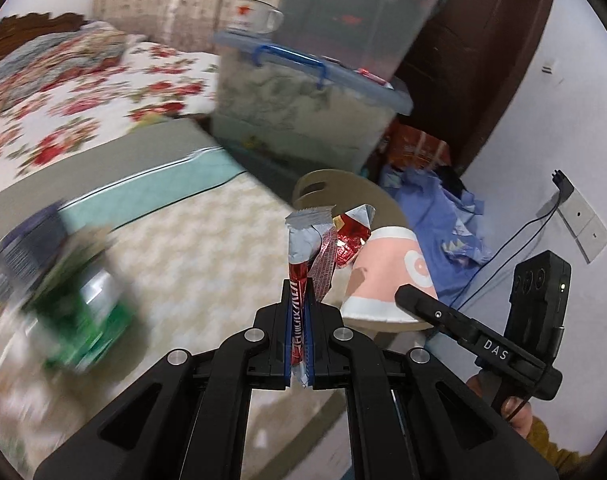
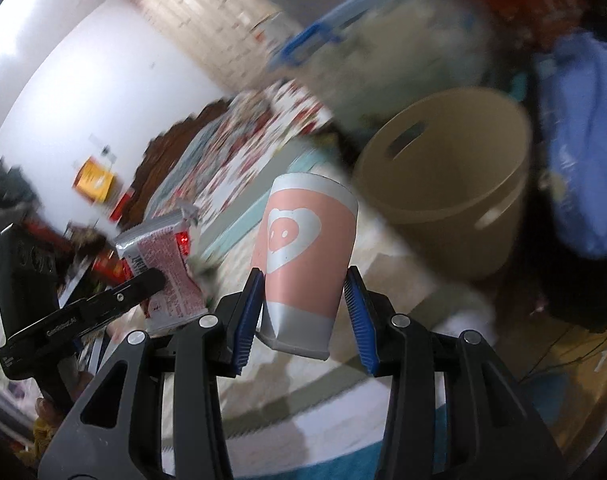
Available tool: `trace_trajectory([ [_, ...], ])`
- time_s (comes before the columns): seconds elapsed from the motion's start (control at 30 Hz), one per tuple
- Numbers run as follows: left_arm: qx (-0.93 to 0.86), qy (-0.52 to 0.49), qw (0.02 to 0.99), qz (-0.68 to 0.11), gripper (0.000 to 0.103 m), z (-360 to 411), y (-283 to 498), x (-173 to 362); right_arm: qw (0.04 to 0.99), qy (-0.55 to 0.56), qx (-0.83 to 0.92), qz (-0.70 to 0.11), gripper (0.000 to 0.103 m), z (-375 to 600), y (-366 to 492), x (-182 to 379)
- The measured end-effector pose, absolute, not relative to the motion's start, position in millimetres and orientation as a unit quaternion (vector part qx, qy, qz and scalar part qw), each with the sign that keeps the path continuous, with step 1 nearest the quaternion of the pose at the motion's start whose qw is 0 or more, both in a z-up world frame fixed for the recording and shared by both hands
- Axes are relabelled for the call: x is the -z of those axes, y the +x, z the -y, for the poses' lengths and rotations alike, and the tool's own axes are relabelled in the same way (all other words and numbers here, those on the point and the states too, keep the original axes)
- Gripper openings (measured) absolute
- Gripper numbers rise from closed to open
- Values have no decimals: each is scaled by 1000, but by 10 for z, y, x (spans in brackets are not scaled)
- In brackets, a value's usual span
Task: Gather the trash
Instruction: 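Carry cup and wrapper to the beige bin and release both grippers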
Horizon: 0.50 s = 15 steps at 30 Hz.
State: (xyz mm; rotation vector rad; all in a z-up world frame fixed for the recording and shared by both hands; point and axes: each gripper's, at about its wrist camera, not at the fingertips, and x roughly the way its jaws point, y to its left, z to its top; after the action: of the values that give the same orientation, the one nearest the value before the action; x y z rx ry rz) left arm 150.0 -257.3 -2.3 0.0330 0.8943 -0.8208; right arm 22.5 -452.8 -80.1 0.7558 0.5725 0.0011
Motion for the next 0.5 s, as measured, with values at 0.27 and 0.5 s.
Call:
trace_trajectory([
  [0.27,415,33,787,-455,4,3744,2041,310,884,373,83,-270,46,5359,532,913],
  [0.5,381,48,789,-479,44,4237,2362,616,862,393,86,-308,65,5590,823,1117],
])
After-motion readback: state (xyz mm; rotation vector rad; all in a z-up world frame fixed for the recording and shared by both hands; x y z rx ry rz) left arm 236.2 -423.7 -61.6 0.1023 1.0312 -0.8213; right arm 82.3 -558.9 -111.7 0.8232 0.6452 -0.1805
